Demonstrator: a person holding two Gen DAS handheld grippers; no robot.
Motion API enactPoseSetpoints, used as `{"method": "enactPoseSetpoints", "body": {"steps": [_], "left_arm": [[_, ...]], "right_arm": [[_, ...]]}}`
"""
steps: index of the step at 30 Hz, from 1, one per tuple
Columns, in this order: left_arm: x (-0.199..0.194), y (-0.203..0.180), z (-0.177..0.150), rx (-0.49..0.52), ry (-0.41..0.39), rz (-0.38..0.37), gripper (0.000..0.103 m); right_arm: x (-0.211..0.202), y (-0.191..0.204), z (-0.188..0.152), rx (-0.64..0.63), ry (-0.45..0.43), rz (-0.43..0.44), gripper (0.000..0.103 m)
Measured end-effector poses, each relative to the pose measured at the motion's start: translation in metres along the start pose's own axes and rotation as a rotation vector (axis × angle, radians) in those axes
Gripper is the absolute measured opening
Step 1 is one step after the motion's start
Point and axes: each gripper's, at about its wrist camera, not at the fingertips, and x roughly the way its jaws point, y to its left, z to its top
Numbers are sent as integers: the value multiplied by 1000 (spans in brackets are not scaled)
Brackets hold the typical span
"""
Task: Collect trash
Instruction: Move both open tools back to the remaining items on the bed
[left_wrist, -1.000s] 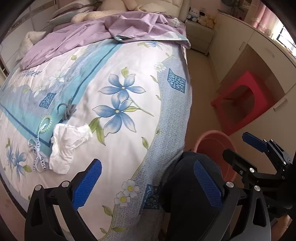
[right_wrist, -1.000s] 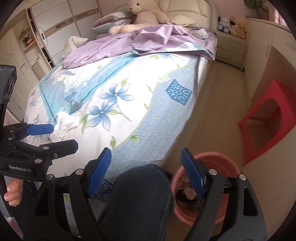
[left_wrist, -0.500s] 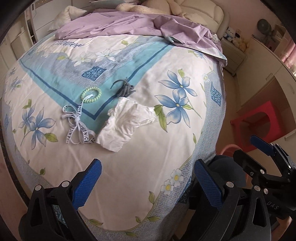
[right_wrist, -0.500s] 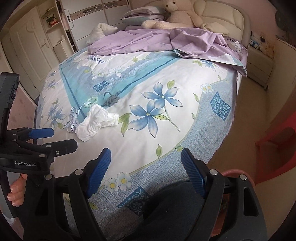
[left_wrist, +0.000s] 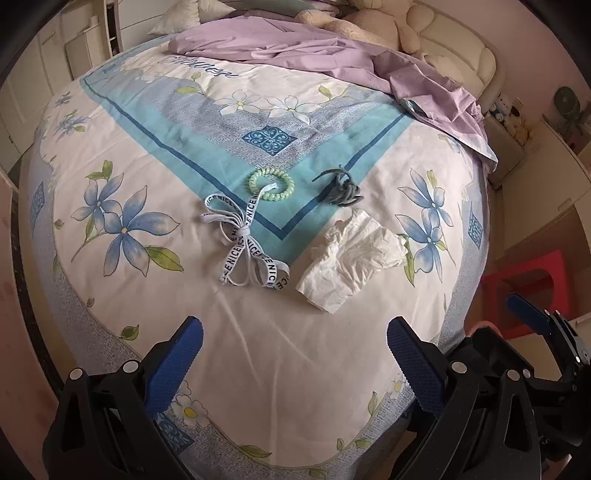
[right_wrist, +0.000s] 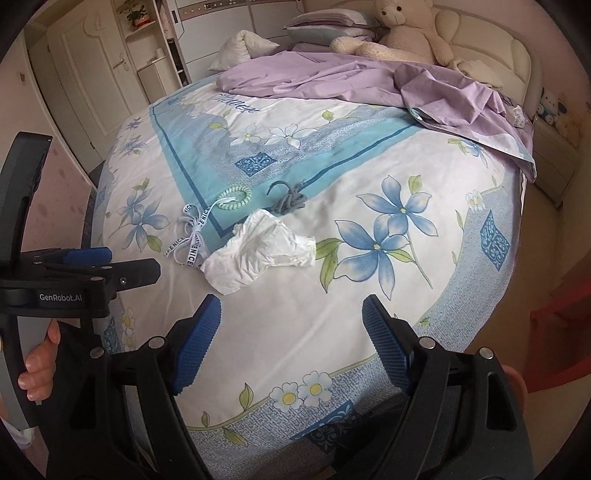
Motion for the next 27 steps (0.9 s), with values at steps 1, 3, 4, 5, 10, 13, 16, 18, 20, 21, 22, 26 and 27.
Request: {"method": "enactPoseSetpoints", "body": {"steps": [1, 3, 4, 5, 10, 13, 16, 18, 20, 21, 22, 26, 27], "left_arm": [[2, 5, 2, -5, 3, -4, 98], [5, 11, 6, -9, 3, -7, 98], [8, 14, 8, -11, 2, -5, 98], [10, 17, 10, -14, 0, -3, 98], [24, 30, 22, -37, 7, -5, 98], [35, 35, 29, -53, 14, -7, 98], [45, 38, 36, -62, 20, -4, 98], [52, 39, 41, -70, 25, -1, 98], [60, 40, 46, -75, 31, 2, 98], [63, 40, 47, -75, 33, 3, 98], [67, 40, 49, -74, 35, 6, 98], [78, 40, 55, -75, 43, 9, 98], [80, 40, 56, -74, 44, 10, 98]], "right_arm": [[2, 3, 3, -7, -1, 2, 78], [5, 7, 7, -13, -4, 4, 79], [8, 9, 9, -14, -4, 5, 79], [12, 10, 11, -15, -1, 7, 79], [31, 15, 18, -28, 22, 15, 79], [43, 17, 21, -36, 36, 19, 79], [50, 18, 24, -39, 43, 24, 79], [56, 19, 27, -42, 47, 26, 79], [62, 20, 30, -45, 52, 27, 79], [65, 20, 31, -46, 54, 29, 79], [68, 21, 32, -46, 57, 30, 79], [80, 19, 35, -46, 70, 35, 79], [83, 19, 36, -45, 74, 35, 80]]}}
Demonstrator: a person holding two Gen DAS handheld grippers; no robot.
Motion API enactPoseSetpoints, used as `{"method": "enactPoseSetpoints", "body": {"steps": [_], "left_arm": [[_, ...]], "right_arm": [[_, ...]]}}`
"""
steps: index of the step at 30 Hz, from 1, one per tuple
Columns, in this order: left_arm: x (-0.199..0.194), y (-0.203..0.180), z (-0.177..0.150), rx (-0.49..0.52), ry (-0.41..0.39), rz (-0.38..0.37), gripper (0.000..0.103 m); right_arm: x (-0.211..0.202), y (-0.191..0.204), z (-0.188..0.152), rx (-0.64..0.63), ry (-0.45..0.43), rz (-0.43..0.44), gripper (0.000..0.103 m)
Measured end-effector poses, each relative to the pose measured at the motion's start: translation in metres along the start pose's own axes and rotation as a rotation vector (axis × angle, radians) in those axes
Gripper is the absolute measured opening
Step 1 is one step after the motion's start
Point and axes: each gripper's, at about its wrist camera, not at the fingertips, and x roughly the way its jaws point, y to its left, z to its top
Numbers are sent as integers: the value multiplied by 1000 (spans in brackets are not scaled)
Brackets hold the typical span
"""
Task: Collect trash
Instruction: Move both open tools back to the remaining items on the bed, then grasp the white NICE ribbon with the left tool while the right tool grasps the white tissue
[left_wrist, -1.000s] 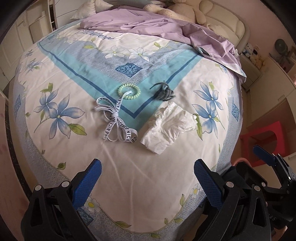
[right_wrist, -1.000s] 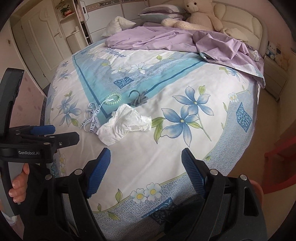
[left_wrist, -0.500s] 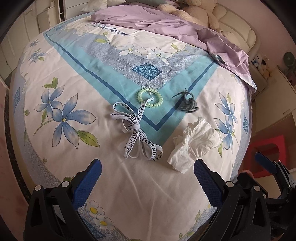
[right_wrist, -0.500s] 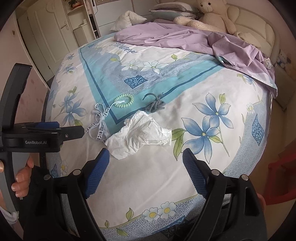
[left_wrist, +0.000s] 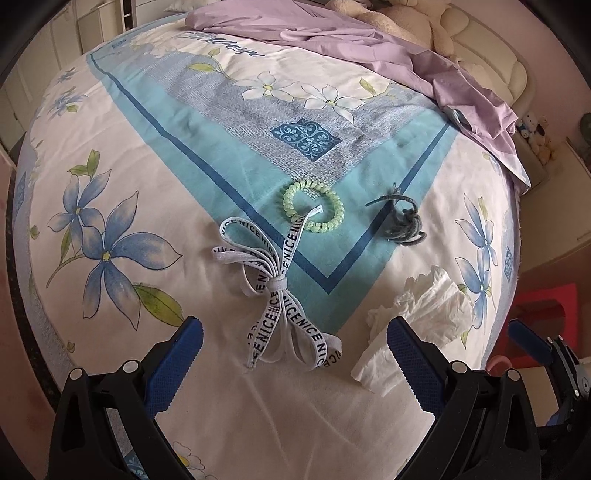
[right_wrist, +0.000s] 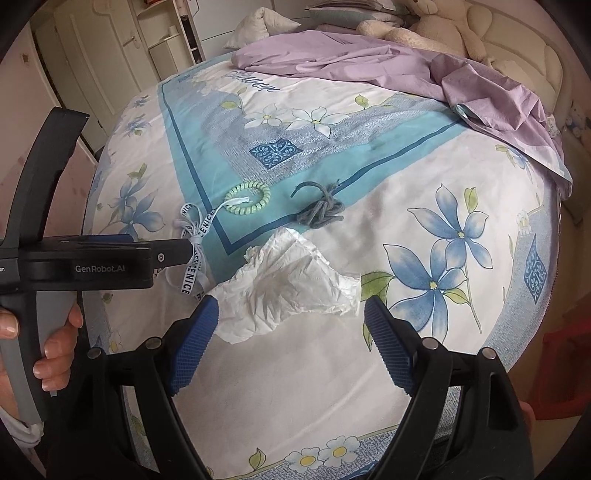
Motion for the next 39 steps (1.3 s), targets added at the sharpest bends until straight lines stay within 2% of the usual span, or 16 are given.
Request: {"method": "enactPoseSetpoints", "body": {"steps": [21, 25, 28, 33, 35, 37, 38, 39], "left_arm": [[65, 1, 17, 3, 81, 19, 98], [76, 1, 18, -3, 104, 16, 94], [82, -1, 19, -9, 115, 28, 87], [77, -5, 24, -3, 98, 27, 57], [76, -8, 26, 10, 97, 26, 49], [74, -10, 25, 20, 95, 21, 39], [73, -11, 24, 23, 94, 16, 29], [72, -12, 24, 28, 94, 10, 23]], "right_arm": [[56, -12, 14, 8, 61, 17, 80], [64, -16, 15, 14, 73, 20, 80], [70, -18, 14, 20, 80, 25, 79], [75, -20, 13, 27, 89, 37, 79], [76, -20, 13, 30, 90, 43, 79], [76, -19, 13, 29, 90, 54, 67], [75, -19, 13, 32, 89, 68, 62], [76, -18, 13, 34, 93, 87, 52]]}}
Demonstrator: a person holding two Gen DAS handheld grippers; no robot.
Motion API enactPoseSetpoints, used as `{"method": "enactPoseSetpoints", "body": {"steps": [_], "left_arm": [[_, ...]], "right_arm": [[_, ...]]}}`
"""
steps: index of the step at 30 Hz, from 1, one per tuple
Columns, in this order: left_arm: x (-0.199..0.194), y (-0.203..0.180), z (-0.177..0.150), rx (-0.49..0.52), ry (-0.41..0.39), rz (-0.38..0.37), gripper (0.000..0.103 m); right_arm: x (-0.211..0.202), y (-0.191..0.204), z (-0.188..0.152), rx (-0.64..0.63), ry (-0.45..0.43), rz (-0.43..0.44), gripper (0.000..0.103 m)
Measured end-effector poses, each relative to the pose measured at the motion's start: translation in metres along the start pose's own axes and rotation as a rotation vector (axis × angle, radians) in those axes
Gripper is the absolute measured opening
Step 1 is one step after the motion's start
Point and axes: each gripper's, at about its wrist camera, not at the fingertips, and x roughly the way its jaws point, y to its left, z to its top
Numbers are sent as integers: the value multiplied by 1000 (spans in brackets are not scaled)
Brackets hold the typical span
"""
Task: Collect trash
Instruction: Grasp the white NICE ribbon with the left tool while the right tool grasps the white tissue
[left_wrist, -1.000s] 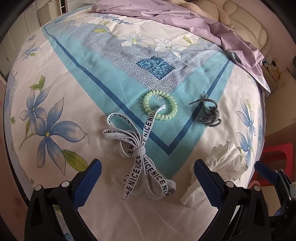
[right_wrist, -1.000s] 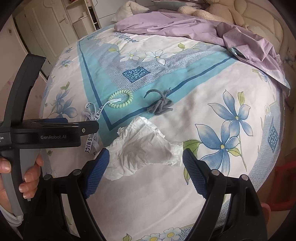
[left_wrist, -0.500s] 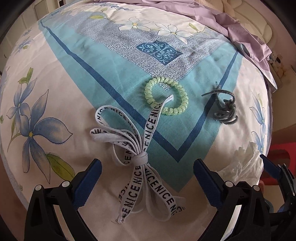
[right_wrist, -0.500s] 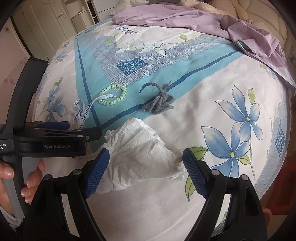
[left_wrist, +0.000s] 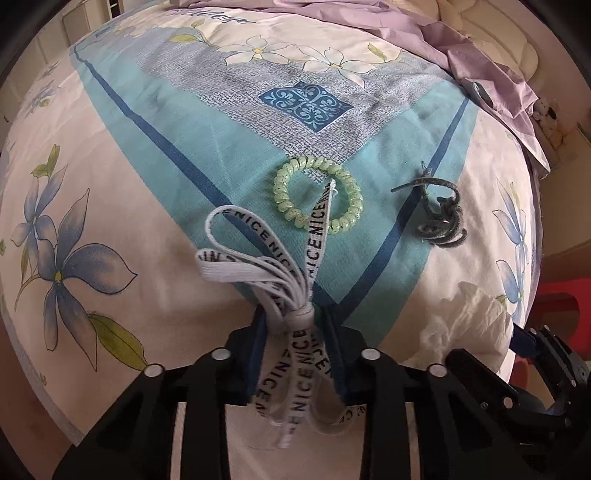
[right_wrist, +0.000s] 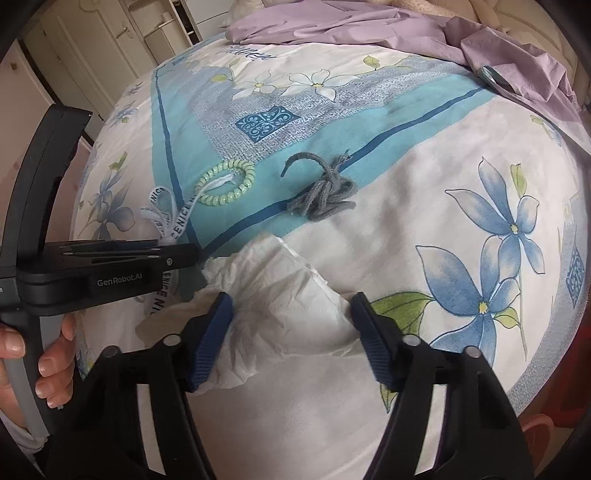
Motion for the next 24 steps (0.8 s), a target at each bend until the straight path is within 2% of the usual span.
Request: {"method": "enactPoseSetpoints", "body": {"steps": [1, 2, 3, 6, 15, 24], "left_arm": [[-1, -1, -1, 4, 0, -3, 22], [-2, -2, -2, 9, -3, -4, 18], [-3, -2, -3, 17, -4, -5, 17], [-8, 0, -7, 19, -7, -13, 15], [-46, 0, -24, 26, -44, -37, 15], [-77, -26, -49, 85, -59, -33, 15]], "right_arm": [[0, 1, 0, -1, 5, 15, 44], [0, 2, -1, -3, 7, 23, 41], [0, 3, -1, -7, 8, 29, 35], [-5, 6, -3, -16, -2, 34, 26], [-39, 11, -9, -34, -52, 29, 24], [-82, 10, -27, -47, -95, 1, 24]]}}
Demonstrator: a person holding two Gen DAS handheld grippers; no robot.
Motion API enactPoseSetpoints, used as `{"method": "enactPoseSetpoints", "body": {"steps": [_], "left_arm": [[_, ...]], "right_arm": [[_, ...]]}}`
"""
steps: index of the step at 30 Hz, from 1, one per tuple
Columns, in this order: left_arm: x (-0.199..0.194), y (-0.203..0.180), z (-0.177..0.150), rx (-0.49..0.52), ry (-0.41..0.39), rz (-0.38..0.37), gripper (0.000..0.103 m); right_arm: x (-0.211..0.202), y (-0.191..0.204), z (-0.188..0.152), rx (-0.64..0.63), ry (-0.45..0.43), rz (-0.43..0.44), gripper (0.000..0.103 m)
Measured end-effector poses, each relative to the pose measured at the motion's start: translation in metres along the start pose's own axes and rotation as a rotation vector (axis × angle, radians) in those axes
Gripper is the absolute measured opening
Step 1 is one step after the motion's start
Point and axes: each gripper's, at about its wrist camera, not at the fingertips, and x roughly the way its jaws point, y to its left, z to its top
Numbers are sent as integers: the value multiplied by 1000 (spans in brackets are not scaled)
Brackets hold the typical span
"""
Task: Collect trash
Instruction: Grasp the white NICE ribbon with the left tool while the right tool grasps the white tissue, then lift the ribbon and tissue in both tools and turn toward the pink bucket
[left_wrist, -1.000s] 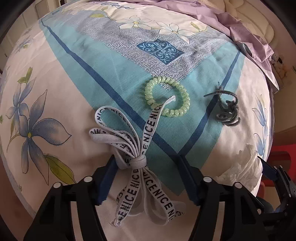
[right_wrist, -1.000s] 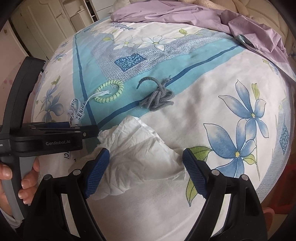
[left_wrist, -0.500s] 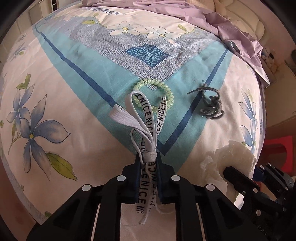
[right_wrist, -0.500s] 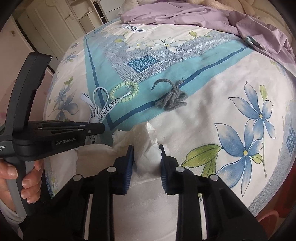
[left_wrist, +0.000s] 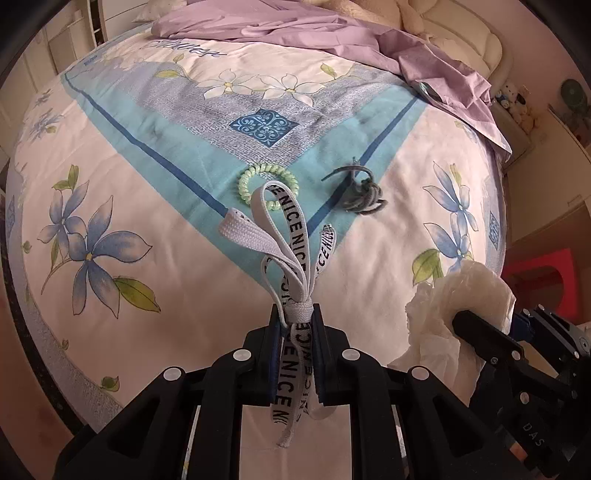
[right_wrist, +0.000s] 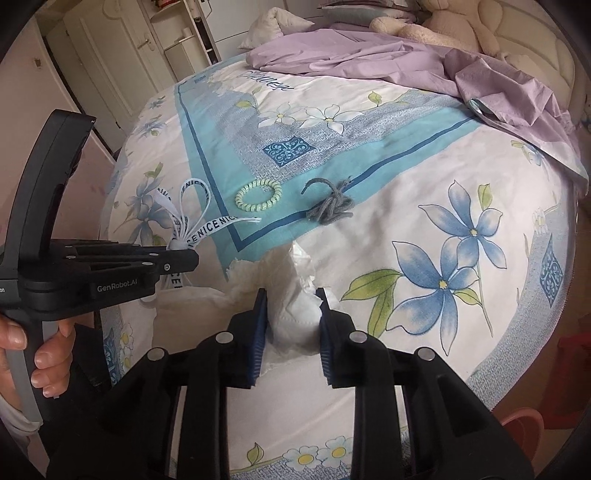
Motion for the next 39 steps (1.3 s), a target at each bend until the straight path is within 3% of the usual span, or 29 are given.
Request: {"method": "enactPoseSetpoints", "body": {"steps": [19, 39], "left_arm": [[-39, -82, -42, 169, 4, -12, 15], [-45, -197, -56, 373, 19, -67, 16]], "right_arm": [[-80, -33, -48, 52, -53, -97, 24], [-146, -101, -91, 174, -111, -215, 24]]}}
